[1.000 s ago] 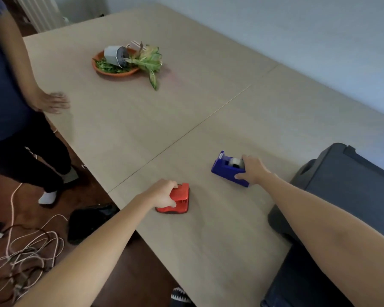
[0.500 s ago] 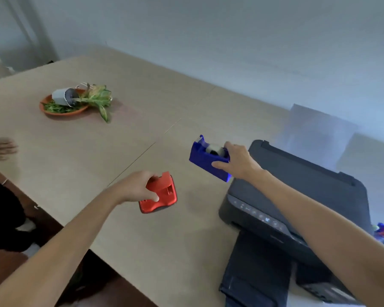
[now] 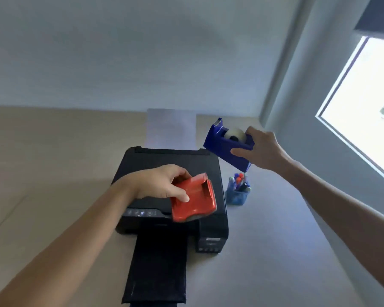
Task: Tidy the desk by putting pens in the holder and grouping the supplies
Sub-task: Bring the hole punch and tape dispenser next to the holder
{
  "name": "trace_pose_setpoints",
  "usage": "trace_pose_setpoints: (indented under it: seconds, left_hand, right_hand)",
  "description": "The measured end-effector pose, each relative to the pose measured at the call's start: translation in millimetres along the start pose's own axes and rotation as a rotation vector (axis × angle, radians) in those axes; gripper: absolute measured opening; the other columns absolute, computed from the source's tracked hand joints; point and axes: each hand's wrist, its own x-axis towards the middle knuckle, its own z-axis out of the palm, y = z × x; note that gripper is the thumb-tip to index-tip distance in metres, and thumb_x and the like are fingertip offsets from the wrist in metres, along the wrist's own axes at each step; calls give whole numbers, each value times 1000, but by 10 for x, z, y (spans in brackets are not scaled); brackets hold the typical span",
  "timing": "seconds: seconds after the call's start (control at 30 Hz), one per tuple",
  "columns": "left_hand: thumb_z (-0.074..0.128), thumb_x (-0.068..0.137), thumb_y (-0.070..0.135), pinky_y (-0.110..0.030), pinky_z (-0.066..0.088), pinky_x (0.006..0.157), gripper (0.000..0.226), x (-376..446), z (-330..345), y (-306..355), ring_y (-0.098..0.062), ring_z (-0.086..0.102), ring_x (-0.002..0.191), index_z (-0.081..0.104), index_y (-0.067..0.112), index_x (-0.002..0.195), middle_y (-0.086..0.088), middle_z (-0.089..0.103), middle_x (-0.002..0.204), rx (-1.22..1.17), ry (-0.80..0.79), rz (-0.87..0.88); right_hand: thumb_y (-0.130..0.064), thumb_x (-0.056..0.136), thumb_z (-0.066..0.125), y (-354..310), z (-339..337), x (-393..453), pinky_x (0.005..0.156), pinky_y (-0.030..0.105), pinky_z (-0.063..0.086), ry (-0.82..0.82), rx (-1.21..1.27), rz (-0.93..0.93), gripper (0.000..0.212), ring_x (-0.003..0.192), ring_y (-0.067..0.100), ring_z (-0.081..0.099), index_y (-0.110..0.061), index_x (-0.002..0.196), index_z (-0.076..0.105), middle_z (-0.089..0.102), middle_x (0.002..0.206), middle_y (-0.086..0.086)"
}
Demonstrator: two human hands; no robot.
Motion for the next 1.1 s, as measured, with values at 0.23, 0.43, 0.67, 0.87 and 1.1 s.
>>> trace_pose_setpoints:
  seconds: [0.23,0.43,0.67,0.87,1.1]
  left_hand:
    - [72,80,21,-41,55,96,49,1167,938,700,-28,64,110,54,7,124,-14,63,120,97,-251,40]
    - [71,82,20,-29,49,74,49,1988,1580,720,-25,62,101,54,5,126,-15,61,126,216,-366,-81]
    - [75,79,19,-36,51,91,70,2666,1934,358,-33,59,118,45,3,140,-15,57,135,457,-357,-215]
    - [77,80,22,-39,47,104,73,2952,1999,81,-32,56,125,44,1,141,-15,55,139,528,-350,-288]
    - [77,79,21,-39,46,105,73,3030,2050,3,-33,54,126,44,1,141,-15,53,140,515,-315,-282]
  right_hand:
    - [-33,73,77,1317,-361,-467,45,22,33,41,-59,349,40,57,13,46,-6,85,50,46,71,-3]
    - [-34,70,75,2116,55,-699,57,33,47,8,-13,575,43,71,30,55,-4,83,48,55,80,10]
    - [-26,73,72,2531,747,-702,57,31,39,-36,95,747,38,71,30,52,-4,84,43,55,82,14]
    - [-28,73,69,2603,1154,-612,61,32,41,-1,132,817,39,80,37,58,-4,90,42,59,94,21]
    - [-30,74,69,2473,1395,-620,68,35,43,13,79,848,45,87,40,59,-4,97,42,57,102,22]
